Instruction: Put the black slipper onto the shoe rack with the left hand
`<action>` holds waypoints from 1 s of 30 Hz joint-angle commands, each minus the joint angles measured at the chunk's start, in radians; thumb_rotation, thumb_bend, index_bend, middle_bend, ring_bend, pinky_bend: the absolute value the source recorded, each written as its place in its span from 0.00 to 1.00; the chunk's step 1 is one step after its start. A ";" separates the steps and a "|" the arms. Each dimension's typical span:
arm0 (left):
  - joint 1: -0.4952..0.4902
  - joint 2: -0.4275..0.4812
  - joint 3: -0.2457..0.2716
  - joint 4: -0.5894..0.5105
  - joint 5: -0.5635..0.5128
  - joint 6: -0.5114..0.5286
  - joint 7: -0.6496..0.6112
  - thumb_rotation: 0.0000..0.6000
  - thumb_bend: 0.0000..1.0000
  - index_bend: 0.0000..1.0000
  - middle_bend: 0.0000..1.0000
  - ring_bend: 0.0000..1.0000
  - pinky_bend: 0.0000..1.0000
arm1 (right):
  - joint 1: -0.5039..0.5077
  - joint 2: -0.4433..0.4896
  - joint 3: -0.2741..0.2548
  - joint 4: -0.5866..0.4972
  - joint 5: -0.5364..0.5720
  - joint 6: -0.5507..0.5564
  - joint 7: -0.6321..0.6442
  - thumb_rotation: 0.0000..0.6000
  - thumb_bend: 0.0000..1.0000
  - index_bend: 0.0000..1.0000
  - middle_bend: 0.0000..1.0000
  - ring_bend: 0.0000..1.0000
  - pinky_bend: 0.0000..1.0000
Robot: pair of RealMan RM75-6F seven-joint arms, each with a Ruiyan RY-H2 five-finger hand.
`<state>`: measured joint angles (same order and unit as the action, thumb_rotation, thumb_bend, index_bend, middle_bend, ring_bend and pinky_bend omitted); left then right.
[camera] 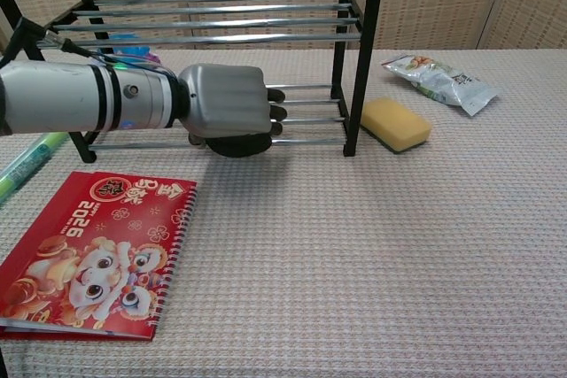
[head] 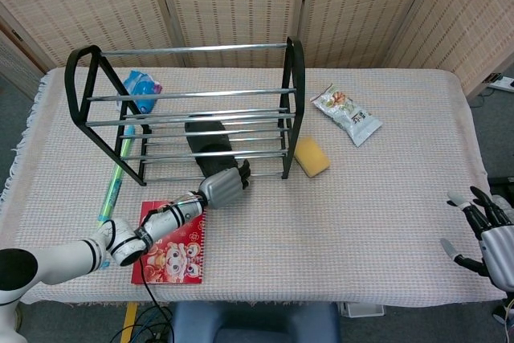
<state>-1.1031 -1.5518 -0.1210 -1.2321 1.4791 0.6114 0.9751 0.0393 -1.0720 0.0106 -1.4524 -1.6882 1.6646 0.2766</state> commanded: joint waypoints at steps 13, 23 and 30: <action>0.025 0.048 0.050 -0.151 -0.168 0.051 0.214 1.00 0.13 0.24 0.15 0.12 0.47 | -0.007 0.004 0.000 -0.009 -0.004 0.011 -0.010 1.00 0.30 0.11 0.26 0.10 0.20; 0.019 0.041 0.079 -0.173 -0.229 0.104 0.286 1.00 0.13 0.27 0.15 0.12 0.47 | -0.014 0.005 -0.001 -0.009 -0.007 0.022 -0.010 1.00 0.30 0.11 0.26 0.10 0.20; 0.005 0.029 0.080 -0.155 -0.289 0.121 0.300 1.00 0.13 0.27 0.15 0.12 0.47 | -0.017 0.005 0.000 -0.008 -0.005 0.024 -0.010 1.00 0.30 0.11 0.26 0.10 0.20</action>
<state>-1.0945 -1.5185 -0.0412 -1.3924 1.1970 0.7286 1.2731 0.0226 -1.0665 0.0106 -1.4608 -1.6936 1.6891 0.2669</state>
